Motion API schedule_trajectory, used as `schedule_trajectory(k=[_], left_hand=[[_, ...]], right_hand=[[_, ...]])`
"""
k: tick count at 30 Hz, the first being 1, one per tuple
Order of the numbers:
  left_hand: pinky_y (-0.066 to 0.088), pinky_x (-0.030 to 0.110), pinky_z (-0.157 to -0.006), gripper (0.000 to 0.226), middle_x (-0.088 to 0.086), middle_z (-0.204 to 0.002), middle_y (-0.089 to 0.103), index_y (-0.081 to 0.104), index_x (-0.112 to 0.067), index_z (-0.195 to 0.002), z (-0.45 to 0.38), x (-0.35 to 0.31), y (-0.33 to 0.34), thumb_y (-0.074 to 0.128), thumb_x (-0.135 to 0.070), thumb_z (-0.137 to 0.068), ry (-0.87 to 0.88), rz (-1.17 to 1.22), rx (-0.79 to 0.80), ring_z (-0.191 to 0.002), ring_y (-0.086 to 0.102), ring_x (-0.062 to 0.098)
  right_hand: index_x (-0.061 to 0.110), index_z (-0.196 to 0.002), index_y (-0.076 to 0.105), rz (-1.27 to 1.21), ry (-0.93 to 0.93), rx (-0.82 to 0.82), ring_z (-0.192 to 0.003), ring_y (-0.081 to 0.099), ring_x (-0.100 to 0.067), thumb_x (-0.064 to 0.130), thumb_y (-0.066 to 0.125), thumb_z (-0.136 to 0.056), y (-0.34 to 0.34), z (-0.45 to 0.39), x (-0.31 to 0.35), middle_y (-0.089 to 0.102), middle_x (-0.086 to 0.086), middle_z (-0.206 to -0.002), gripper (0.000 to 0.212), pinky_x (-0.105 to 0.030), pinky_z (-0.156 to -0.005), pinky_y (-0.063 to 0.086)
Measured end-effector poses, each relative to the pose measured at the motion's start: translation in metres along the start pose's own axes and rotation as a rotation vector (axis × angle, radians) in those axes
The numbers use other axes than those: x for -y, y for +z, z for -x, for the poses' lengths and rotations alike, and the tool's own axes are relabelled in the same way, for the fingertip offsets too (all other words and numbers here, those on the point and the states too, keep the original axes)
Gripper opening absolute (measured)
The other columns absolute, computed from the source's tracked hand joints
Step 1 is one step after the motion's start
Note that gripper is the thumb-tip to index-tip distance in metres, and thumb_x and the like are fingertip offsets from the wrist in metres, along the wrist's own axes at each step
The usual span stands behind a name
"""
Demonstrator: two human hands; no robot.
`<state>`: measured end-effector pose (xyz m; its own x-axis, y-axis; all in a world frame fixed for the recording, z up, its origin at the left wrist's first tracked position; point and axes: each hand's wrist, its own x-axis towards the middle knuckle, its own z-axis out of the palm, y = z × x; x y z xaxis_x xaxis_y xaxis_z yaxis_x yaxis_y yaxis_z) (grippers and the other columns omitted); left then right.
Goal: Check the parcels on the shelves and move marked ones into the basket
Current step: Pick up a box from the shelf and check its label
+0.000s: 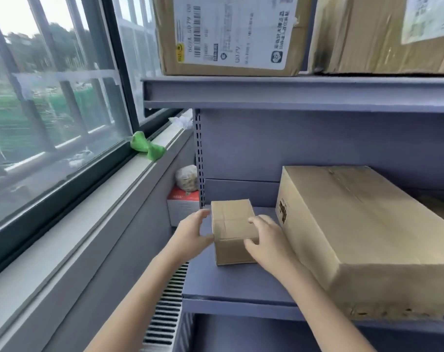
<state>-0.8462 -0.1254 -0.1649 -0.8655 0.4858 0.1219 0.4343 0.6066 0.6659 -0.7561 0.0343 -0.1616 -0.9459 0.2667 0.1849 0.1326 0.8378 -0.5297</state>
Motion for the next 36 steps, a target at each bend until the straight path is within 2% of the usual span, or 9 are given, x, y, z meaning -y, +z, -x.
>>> schedule_trajectory(k=[6,10,16,19,22,26,29,32,36], left_hand=[[0.033,0.030,-0.106,0.080,0.005,-0.153,0.022,0.012,-0.014,-0.147,0.009,0.020,0.034,0.062,-0.019,-0.085,-0.175,0.145,0.103,-0.139,0.025,0.021],[0.038,0.027,-0.095,0.057,0.007,-0.141,0.043,0.035,-0.007,-0.137,0.017,0.023,0.049,0.060,-0.018,-0.086,-0.209,0.143,0.071,-0.128,0.042,0.021],[0.035,0.005,-0.075,0.027,-0.014,-0.111,0.054,0.052,-0.027,-0.110,0.035,0.010,0.043,0.061,-0.020,-0.085,-0.043,0.452,-0.178,-0.108,0.049,0.008],[0.039,0.020,-0.100,0.034,-0.013,-0.129,0.052,0.059,-0.038,-0.103,0.039,-0.004,0.031,0.059,-0.052,-0.072,0.038,0.653,-0.218,-0.124,0.046,0.012],[0.039,0.006,-0.092,0.057,-0.007,-0.144,0.040,0.059,-0.035,-0.115,0.042,-0.014,0.021,0.053,-0.060,-0.064,0.108,0.680,-0.155,-0.134,0.032,0.002],[0.032,0.050,-0.110,0.066,-0.010,-0.146,0.037,0.039,-0.050,-0.130,0.047,-0.019,0.013,0.063,-0.043,-0.069,0.198,0.634,-0.065,-0.135,0.035,0.023],[0.034,0.053,-0.108,0.073,-0.001,-0.141,0.045,0.035,-0.045,-0.136,0.051,-0.021,0.008,0.067,-0.030,-0.073,0.227,0.703,-0.040,-0.132,0.042,0.022],[0.036,0.049,-0.107,0.069,-0.002,-0.140,0.048,0.036,-0.041,-0.137,0.053,-0.023,0.004,0.067,-0.028,-0.076,0.231,0.718,-0.022,-0.130,0.045,0.019],[0.049,0.042,-0.094,0.061,-0.003,-0.120,0.064,0.047,-0.037,-0.128,0.056,-0.017,0.007,0.067,-0.039,-0.070,0.138,0.710,-0.069,-0.112,0.060,0.018]], right_hand=[[0.012,-0.142,0.026,-0.192,0.187,-0.035,-0.131,0.035,-0.020,0.014,0.056,-0.084,0.029,-0.005,-0.015,0.036,-0.004,-0.143,0.065,-0.026,-0.100,0.032],[0.016,-0.139,0.034,-0.477,0.358,0.036,-0.115,0.050,-0.019,0.016,0.060,-0.080,0.042,-0.002,-0.021,0.051,-0.003,-0.133,0.064,-0.023,-0.084,0.038],[0.020,-0.127,0.047,-0.597,0.294,-0.121,-0.110,0.054,-0.015,0.021,0.065,-0.078,0.035,0.017,-0.016,0.058,0.004,-0.120,0.052,-0.029,-0.092,0.045],[0.027,-0.109,0.054,-0.717,0.195,-0.210,-0.102,0.057,-0.009,0.035,0.068,-0.074,0.019,0.025,-0.007,0.059,0.004,-0.111,0.039,-0.025,-0.086,0.047],[0.032,-0.107,0.051,-0.855,0.109,-0.230,-0.100,0.055,0.002,0.028,0.072,-0.076,0.003,0.030,0.001,0.054,0.007,-0.112,0.037,-0.009,-0.076,0.043],[0.031,-0.124,0.045,-1.020,-0.009,-0.089,-0.100,0.059,0.007,0.029,0.075,-0.061,-0.011,0.032,0.002,0.061,0.013,-0.115,0.070,-0.004,-0.076,0.045],[0.029,-0.135,0.033,-1.061,-0.056,0.018,-0.103,0.058,0.008,0.027,0.079,-0.054,-0.012,0.031,0.002,0.060,0.016,-0.116,0.094,-0.008,-0.078,0.048],[0.031,-0.115,0.046,-1.131,-0.057,-0.040,-0.092,0.062,0.008,0.017,0.078,-0.052,-0.008,0.029,0.000,0.065,0.017,-0.102,0.072,-0.008,-0.070,0.047],[0.020,-0.110,0.055,-1.289,0.046,-0.093,-0.095,0.065,-0.011,0.038,0.079,-0.044,-0.003,0.023,0.000,0.068,0.003,-0.104,0.072,-0.021,-0.074,0.049]])
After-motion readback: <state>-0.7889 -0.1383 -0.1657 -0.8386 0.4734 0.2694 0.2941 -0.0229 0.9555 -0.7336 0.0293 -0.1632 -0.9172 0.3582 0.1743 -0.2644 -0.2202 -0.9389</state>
